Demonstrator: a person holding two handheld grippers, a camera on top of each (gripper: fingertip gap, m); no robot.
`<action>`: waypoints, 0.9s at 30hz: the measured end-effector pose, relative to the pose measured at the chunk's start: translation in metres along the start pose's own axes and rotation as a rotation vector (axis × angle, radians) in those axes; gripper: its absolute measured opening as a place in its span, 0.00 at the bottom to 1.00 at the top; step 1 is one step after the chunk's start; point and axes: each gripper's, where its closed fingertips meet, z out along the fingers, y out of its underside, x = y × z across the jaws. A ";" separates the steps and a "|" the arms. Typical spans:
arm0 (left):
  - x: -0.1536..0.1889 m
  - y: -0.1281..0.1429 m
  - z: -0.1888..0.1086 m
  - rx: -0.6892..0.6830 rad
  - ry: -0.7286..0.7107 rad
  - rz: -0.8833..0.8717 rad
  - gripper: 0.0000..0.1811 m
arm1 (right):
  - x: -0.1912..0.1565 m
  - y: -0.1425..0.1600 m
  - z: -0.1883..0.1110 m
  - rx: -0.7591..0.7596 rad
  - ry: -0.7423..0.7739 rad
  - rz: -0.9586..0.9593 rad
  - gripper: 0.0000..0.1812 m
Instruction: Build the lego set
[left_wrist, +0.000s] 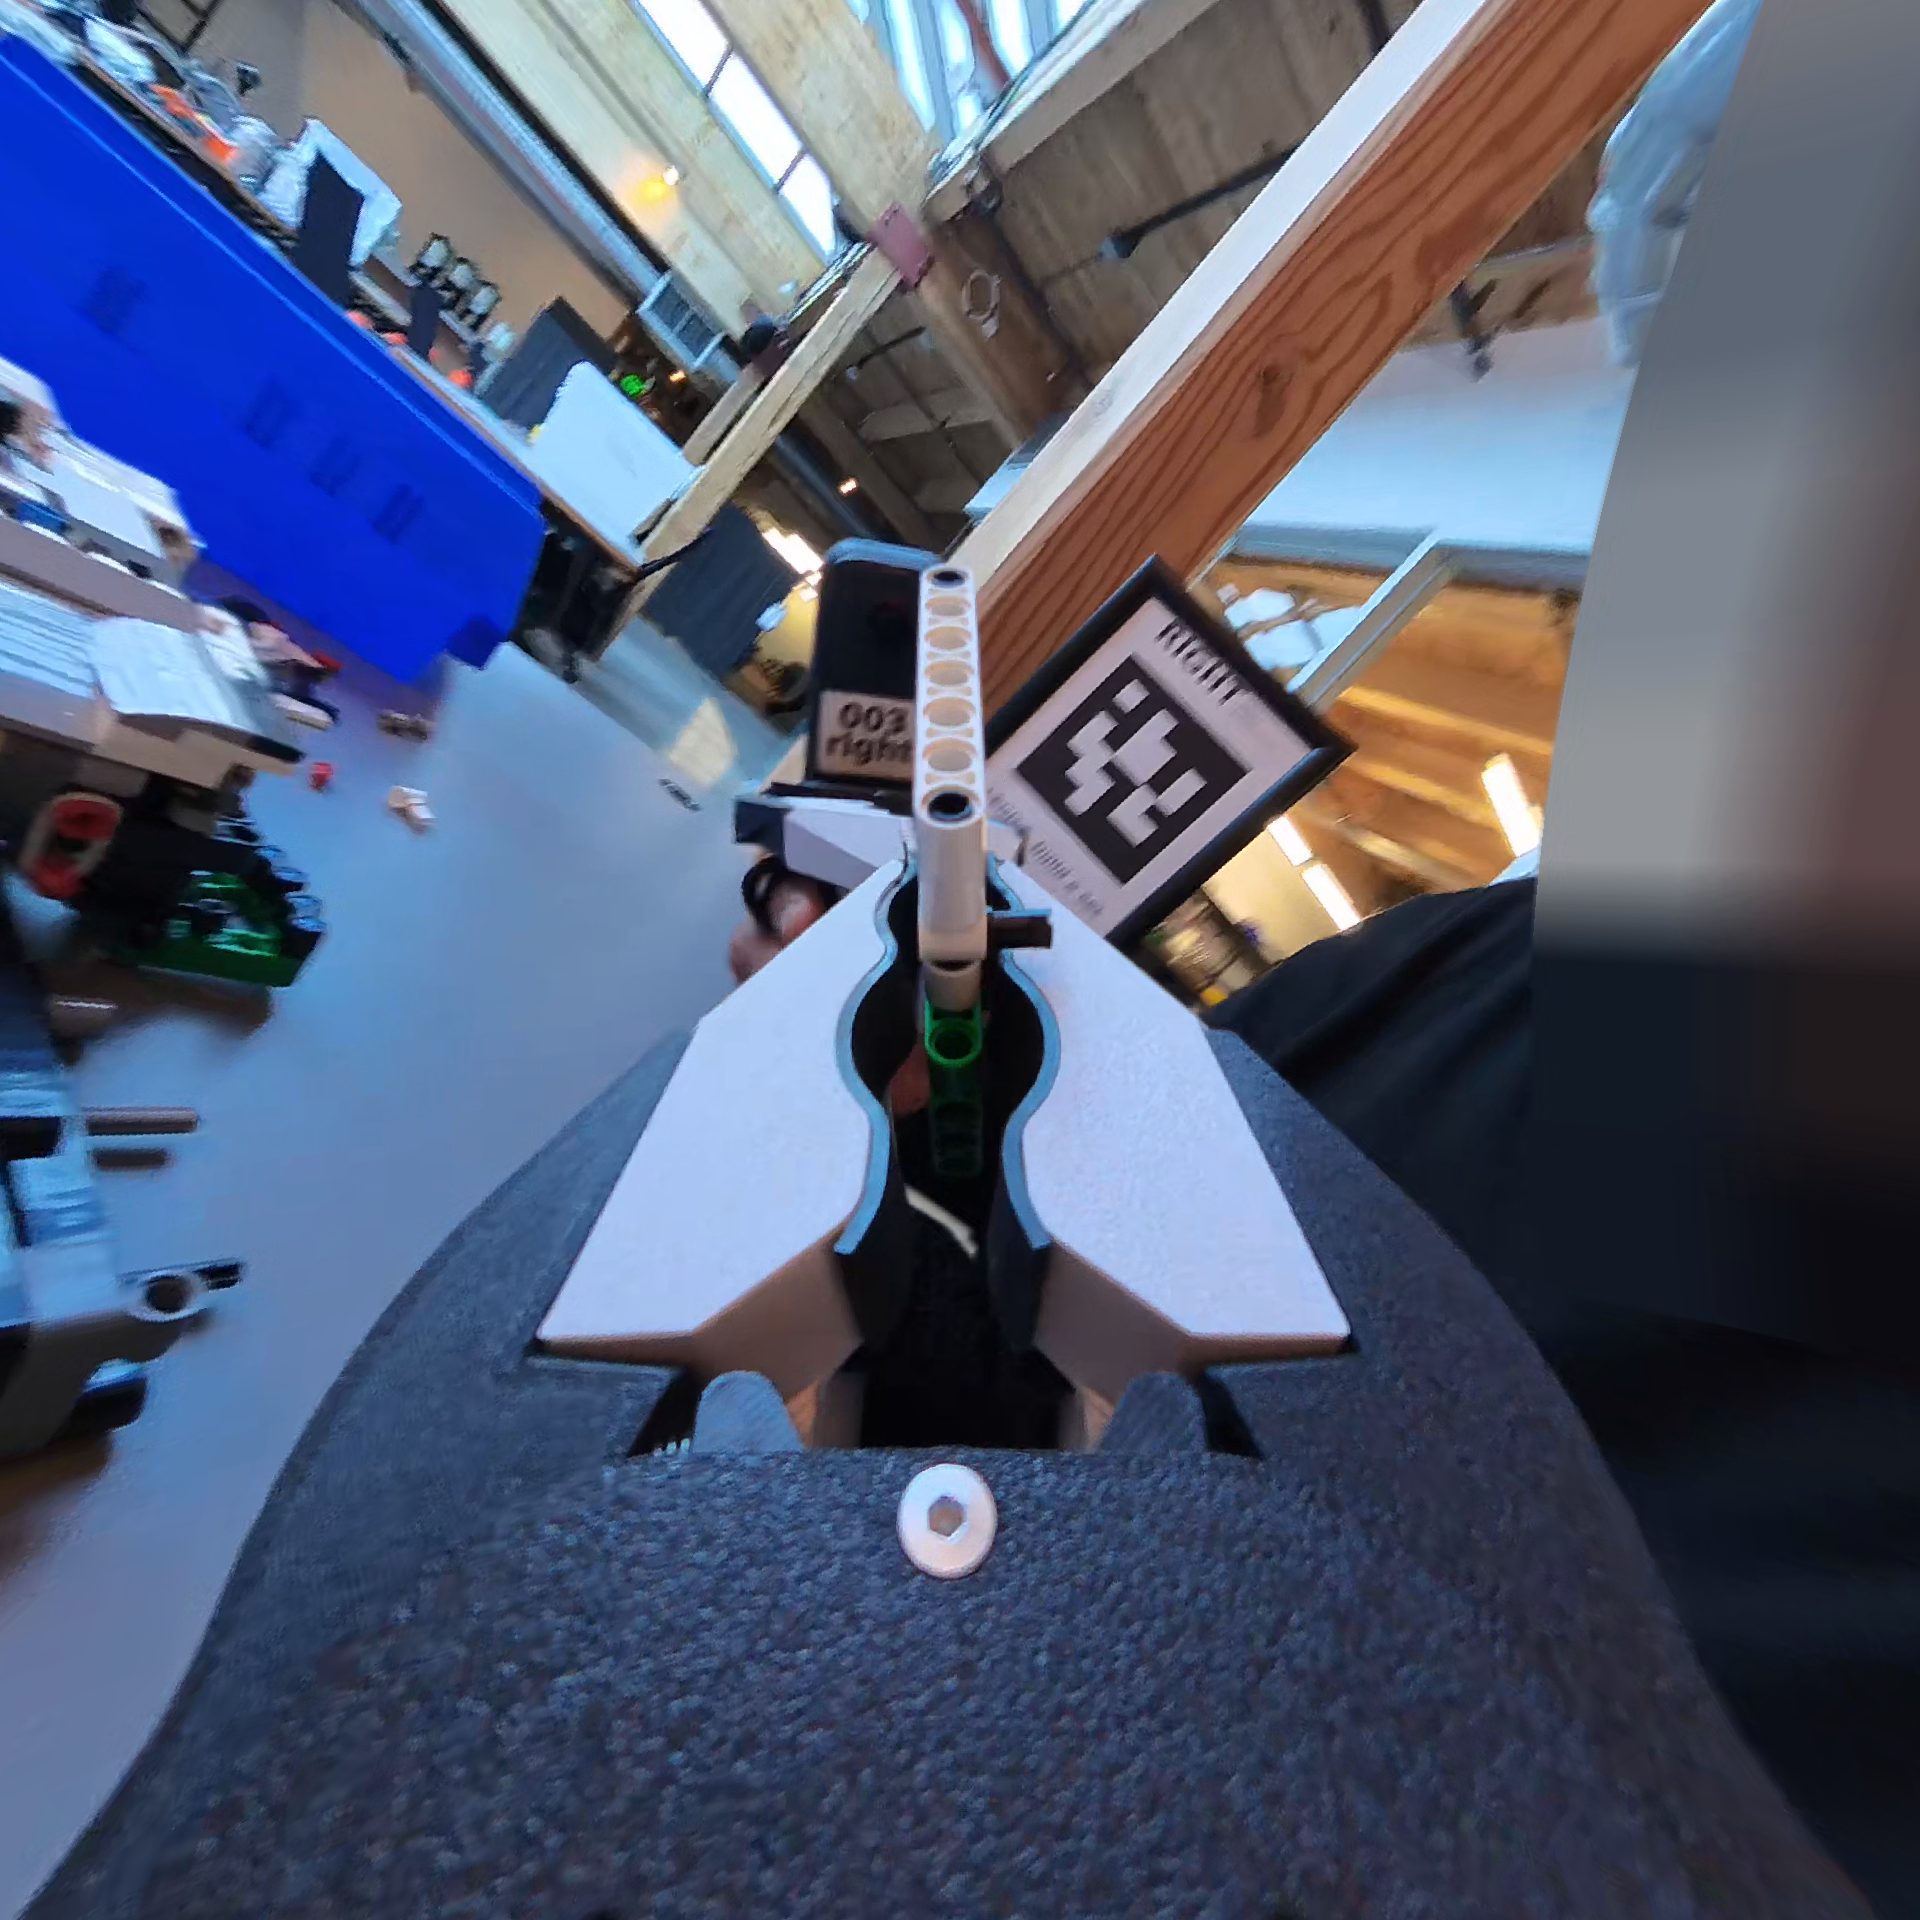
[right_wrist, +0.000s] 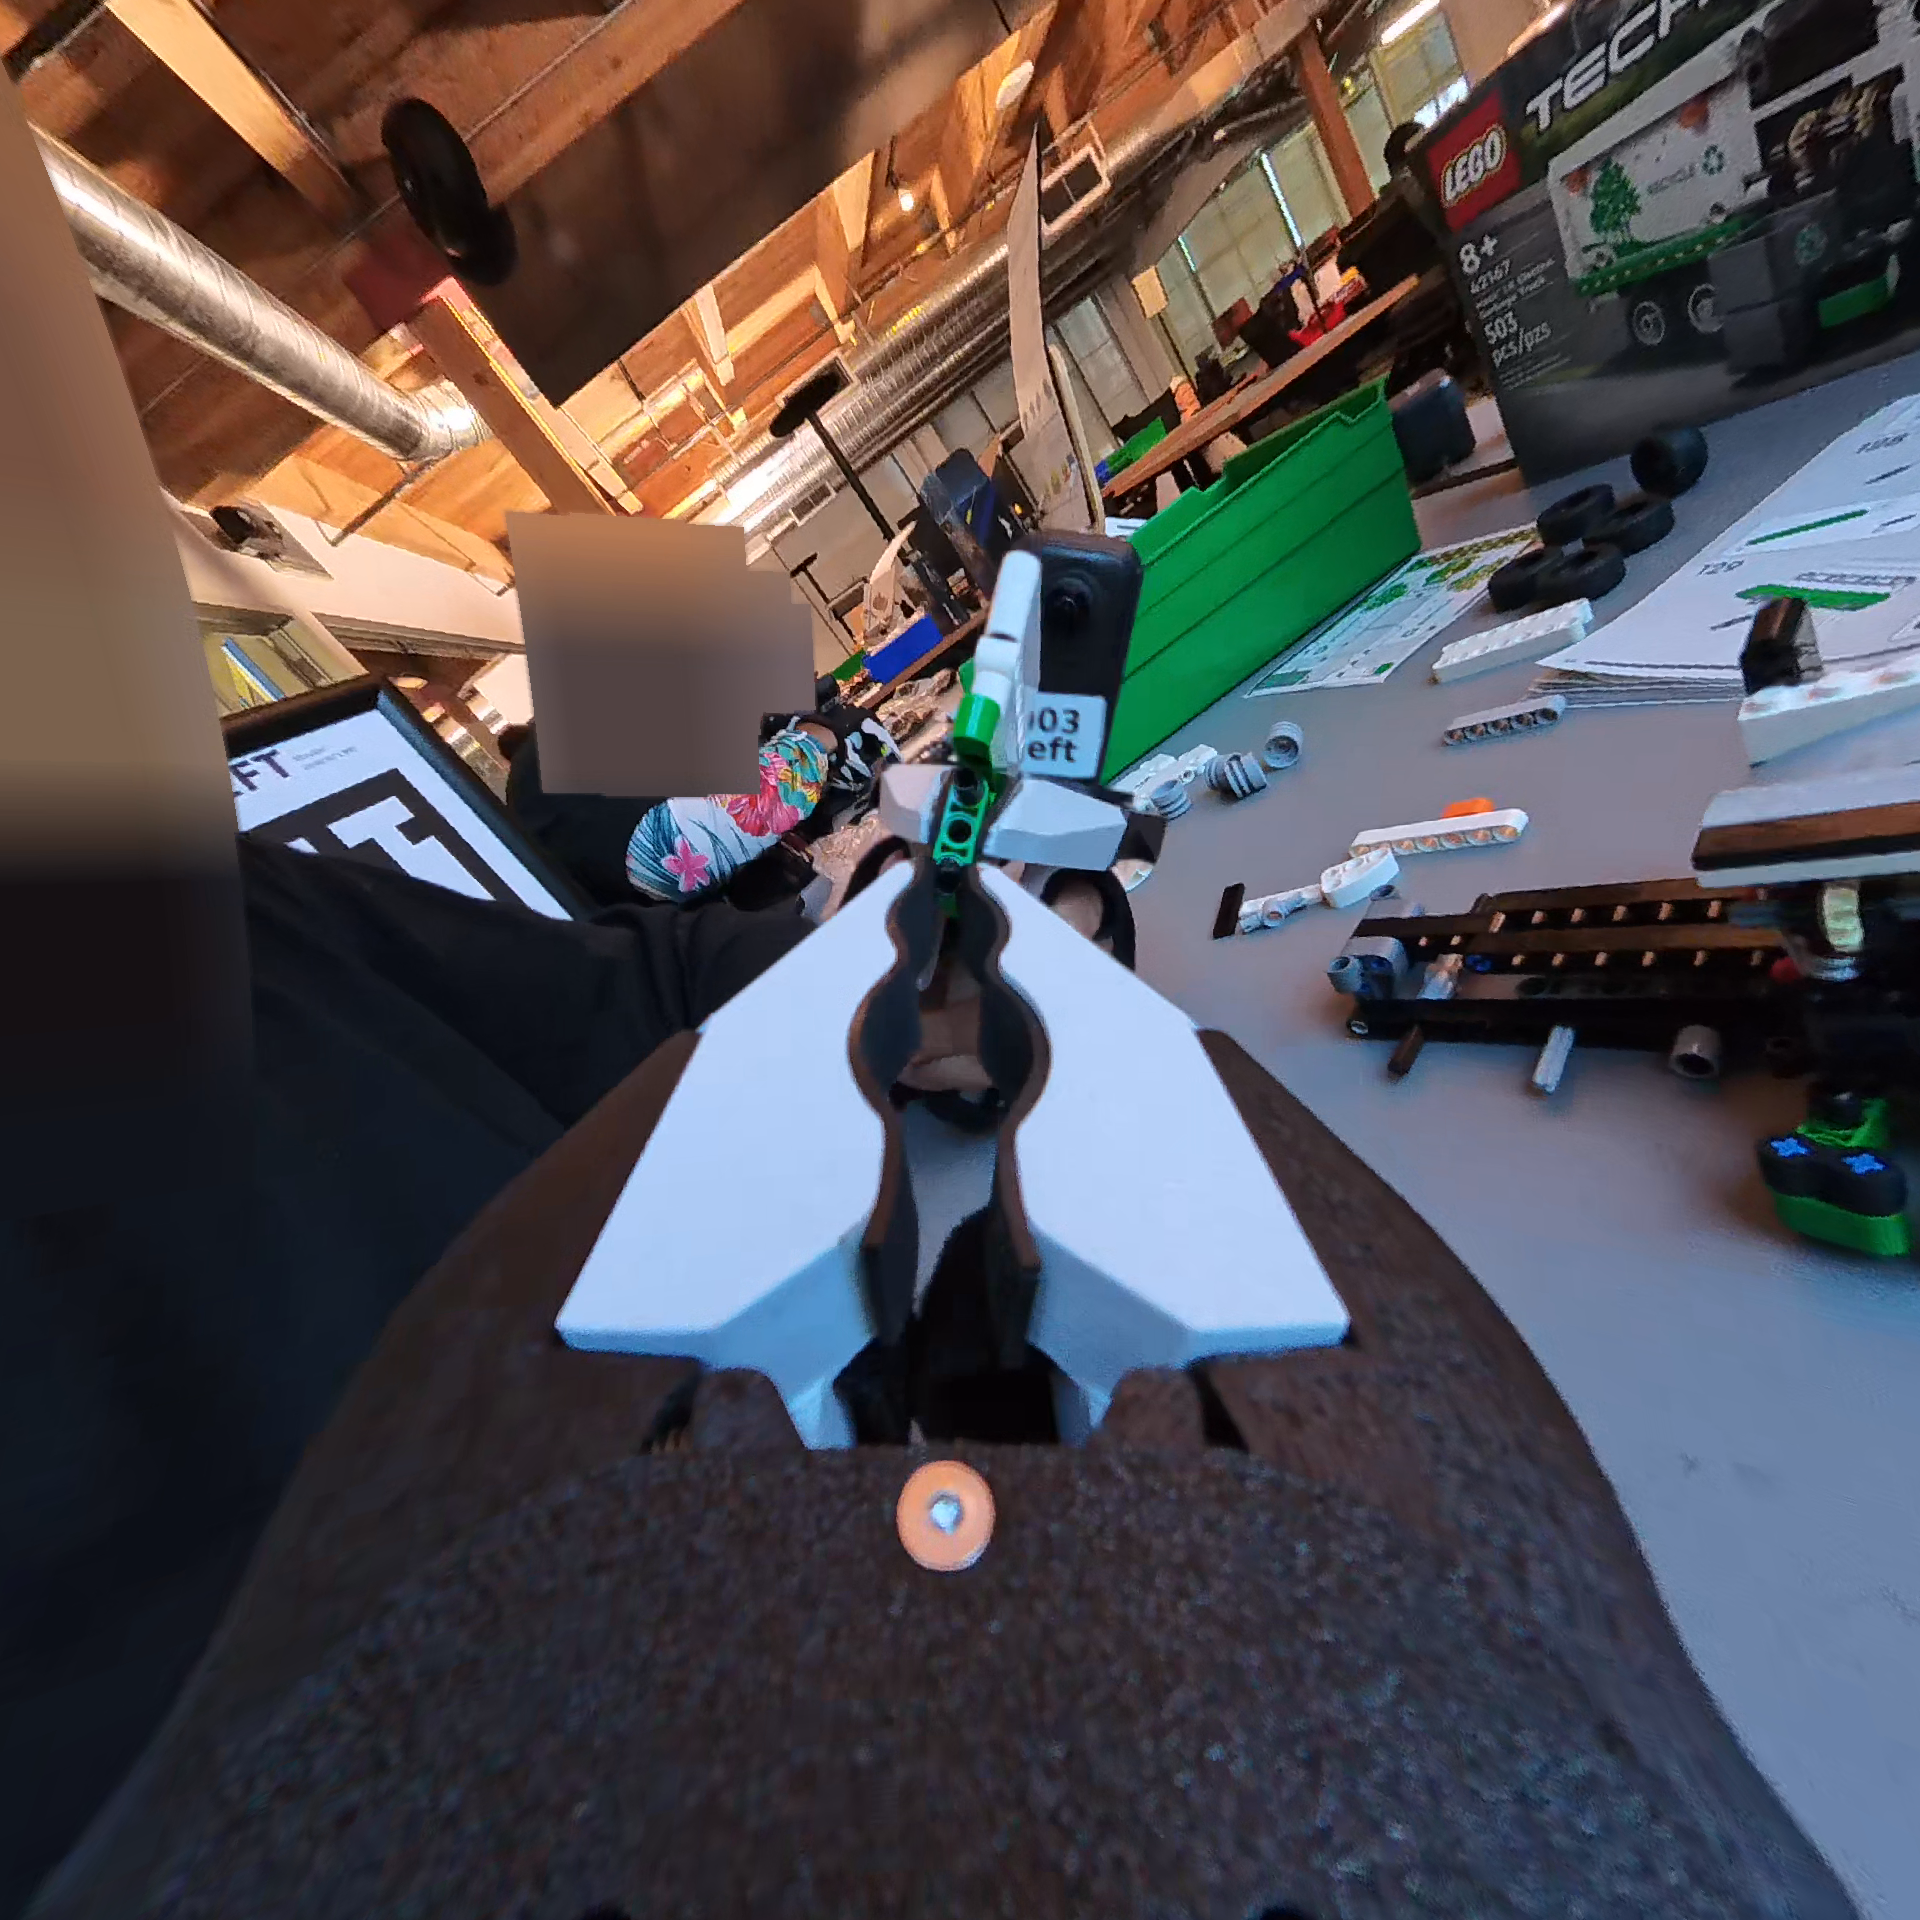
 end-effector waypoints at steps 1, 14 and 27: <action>-0.002 0.001 -0.001 -0.015 -0.018 0.017 0.04 | 0.002 0.001 0.000 -0.016 0.012 -0.006 0.02; -0.008 0.020 0.001 -0.157 -0.086 0.095 0.04 | 0.006 0.020 -0.006 -0.156 0.029 -0.047 0.01; -0.010 0.025 0.003 -0.207 -0.106 0.125 0.03 | 0.006 0.021 -0.009 -0.227 0.049 -0.142 0.06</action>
